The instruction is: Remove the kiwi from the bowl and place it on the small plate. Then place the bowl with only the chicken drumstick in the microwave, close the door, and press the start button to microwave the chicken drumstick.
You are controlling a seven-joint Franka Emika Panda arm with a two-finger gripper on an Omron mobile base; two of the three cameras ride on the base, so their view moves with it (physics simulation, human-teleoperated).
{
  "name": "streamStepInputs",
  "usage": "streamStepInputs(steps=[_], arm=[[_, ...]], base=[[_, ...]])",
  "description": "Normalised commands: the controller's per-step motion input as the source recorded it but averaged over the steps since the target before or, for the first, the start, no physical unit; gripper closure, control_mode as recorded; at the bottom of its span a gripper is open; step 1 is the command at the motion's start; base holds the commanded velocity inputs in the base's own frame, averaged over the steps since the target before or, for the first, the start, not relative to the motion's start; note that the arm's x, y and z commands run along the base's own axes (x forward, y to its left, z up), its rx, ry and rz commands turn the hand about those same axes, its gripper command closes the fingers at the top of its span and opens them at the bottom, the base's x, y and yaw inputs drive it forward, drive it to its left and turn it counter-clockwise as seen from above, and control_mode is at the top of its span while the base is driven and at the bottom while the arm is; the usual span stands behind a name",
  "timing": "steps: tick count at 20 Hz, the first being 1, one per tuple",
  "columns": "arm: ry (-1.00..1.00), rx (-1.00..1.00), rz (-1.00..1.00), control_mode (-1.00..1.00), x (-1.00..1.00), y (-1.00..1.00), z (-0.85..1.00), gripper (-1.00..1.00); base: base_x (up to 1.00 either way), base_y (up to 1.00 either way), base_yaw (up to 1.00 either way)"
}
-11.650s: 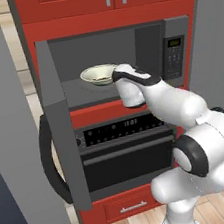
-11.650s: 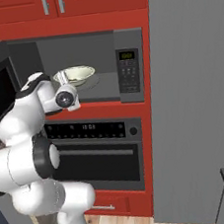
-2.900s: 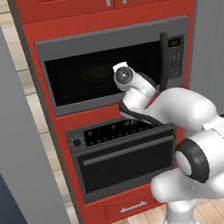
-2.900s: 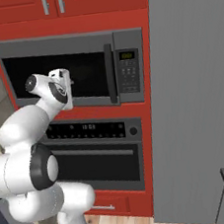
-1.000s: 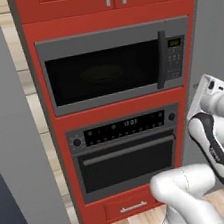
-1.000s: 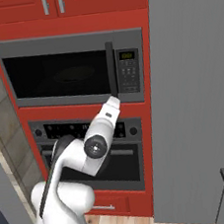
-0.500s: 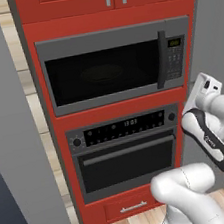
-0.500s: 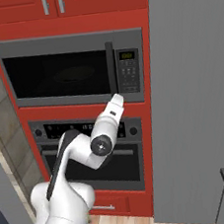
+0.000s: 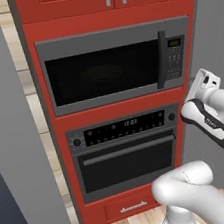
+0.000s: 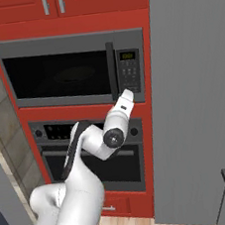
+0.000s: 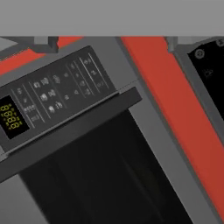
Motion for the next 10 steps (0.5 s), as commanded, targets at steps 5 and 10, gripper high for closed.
streamStepInputs(steps=[5,10], arm=[[0.0,0.0,0.02,-1.0,0.43,-0.1,0.0,-1.0],[0.0,0.0,0.0,-1.0,0.38,0.0,-0.01,-1.0]], base=[[0.0,0.0,0.0],[0.0,0.0,0.0]])
